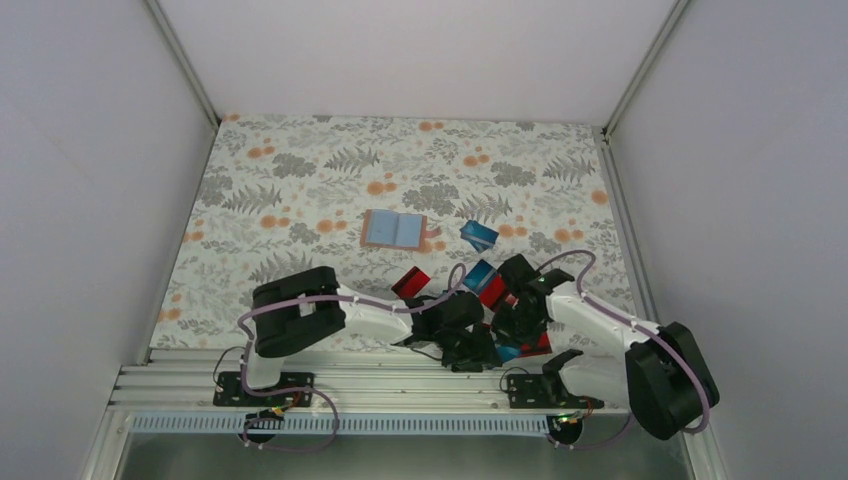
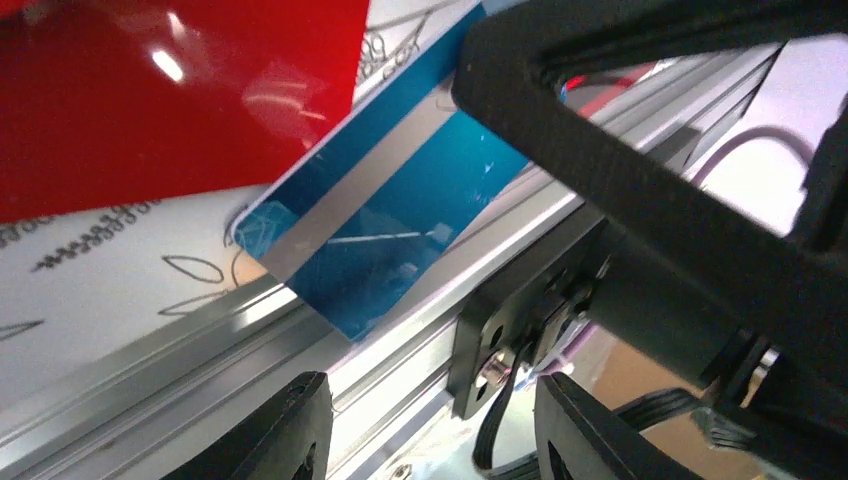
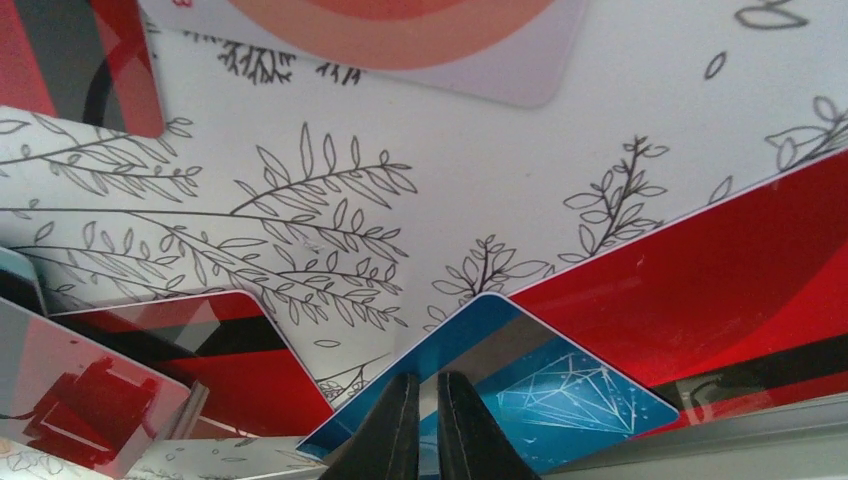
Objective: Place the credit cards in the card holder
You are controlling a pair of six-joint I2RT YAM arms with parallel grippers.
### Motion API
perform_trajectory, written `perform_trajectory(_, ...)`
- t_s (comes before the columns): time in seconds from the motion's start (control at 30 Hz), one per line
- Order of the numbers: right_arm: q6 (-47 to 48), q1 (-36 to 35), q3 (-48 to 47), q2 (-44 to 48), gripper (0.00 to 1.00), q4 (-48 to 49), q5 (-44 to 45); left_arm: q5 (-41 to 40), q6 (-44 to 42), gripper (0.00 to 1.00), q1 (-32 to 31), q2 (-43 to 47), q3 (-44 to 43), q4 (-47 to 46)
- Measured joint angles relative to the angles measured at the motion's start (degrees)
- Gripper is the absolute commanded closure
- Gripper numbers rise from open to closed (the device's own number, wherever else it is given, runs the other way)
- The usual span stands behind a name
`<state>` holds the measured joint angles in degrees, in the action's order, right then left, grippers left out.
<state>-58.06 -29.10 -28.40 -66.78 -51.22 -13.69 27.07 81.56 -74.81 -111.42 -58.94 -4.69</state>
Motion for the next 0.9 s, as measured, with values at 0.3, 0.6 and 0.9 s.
perform_trajectory(0.3,-1.0,0.0,1.8,3.3,0.95,1.6,-0.9,-9.4,8.9,0.52,-1.2,0.0,4.7,-6.1)
perform_trajectory(0.6,-1.8,0.0,2.5,4.1,0.95,2.3,-1.3,-14.7,10.6,0.54,-2.4,2.0,6.8,-5.5)
perform_trajectory(0.9,-2.3,0.0,2.9,4.9,0.95,3.1,-2.0,-15.0,12.5,0.68,-3.1,-1.2,7.2,-14.6)
